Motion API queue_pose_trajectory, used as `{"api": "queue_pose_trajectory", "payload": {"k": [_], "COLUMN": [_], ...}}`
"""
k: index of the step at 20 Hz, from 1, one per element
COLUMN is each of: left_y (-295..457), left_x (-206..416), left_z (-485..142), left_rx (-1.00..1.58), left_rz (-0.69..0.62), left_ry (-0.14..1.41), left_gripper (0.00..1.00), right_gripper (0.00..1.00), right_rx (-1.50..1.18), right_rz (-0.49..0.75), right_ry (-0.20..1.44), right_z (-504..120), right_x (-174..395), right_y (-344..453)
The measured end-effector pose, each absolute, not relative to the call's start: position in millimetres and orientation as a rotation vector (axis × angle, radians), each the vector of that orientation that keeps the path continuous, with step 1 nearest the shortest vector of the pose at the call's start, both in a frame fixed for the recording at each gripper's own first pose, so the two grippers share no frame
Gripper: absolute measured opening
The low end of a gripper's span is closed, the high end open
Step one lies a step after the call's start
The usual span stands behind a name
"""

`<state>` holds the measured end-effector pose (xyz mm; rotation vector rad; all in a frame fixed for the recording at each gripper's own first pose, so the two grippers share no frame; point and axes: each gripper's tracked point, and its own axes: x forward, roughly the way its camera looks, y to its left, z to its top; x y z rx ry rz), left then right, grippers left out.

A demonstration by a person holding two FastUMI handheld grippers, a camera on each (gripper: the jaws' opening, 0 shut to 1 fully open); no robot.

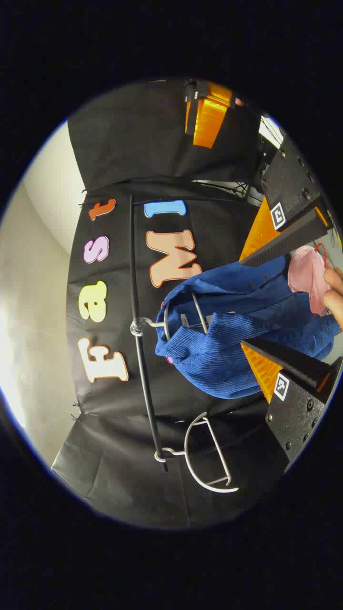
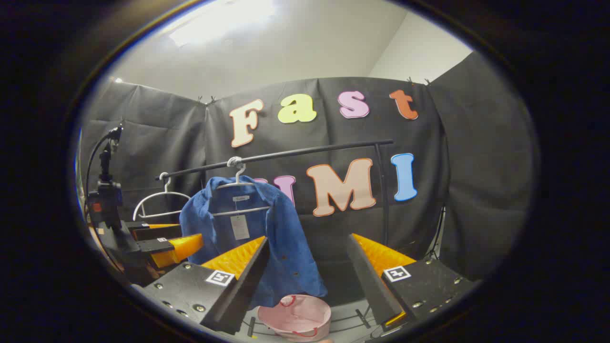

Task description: Grasp the clothes on the hanger with both hands and then place them into the laundry hamper below.

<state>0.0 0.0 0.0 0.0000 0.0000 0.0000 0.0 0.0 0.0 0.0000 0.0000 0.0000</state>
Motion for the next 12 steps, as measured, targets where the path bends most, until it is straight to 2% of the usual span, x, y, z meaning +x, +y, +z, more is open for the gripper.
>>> {"api": "queue_pose_trajectory", "payload": {"k": [2, 3, 4, 6, 7, 8, 9, 10, 11, 12], "left_y": [5, 9, 13, 19, 23, 26, 29, 33, 35, 37], "left_x": [6, 9, 12, 17, 20, 23, 27, 30, 33, 35], "left_z": [-8, -9, -9, -12, -15, -17, -20, -21, -24, -25], "left_rx": [0.010, 0.009, 0.004, -0.011, -0.017, -0.024, -0.029, -0.032, -0.036, -0.039], "left_rz": [0.012, 0.020, 0.030, 0.046, 0.055, 0.061, 0.070, 0.082, 0.090, 0.098], "left_ry": [0.024, 0.027, 0.029, 0.036, 0.043, 0.051, 0.058, 0.064, 0.072, 0.078], "left_gripper": [0.98, 0.93, 0.98, 0.98, 0.93, 0.98, 0.93, 0.98, 0.93, 0.93], "right_gripper": [0.98, 0.98, 0.98, 0.98, 0.98, 0.98, 0.98, 0.98, 1.00, 1.00], "right_rx": [0.000, 0.001, 0.004, 0.009, 0.007, 0.005, 0.003, 0.004, 0.006, 0.005], "right_rz": [0.011, 0.012, 0.015, 0.024, 0.030, 0.038, 0.045, 0.053, 0.062, 0.072], "right_ry": [0.002, 0.001, 0.000, 0.007, 0.014, 0.024, 0.032, 0.040, 0.050, 0.059], "right_z": [-1, 0, -1, -6, -8, -11, -14, -16, -19, -22], "right_x": [6, 9, 12, 21, 27, 32, 38, 44, 50, 54], "right_y": [3, 4, 6, 12, 14, 18, 22, 26, 31, 36]}}
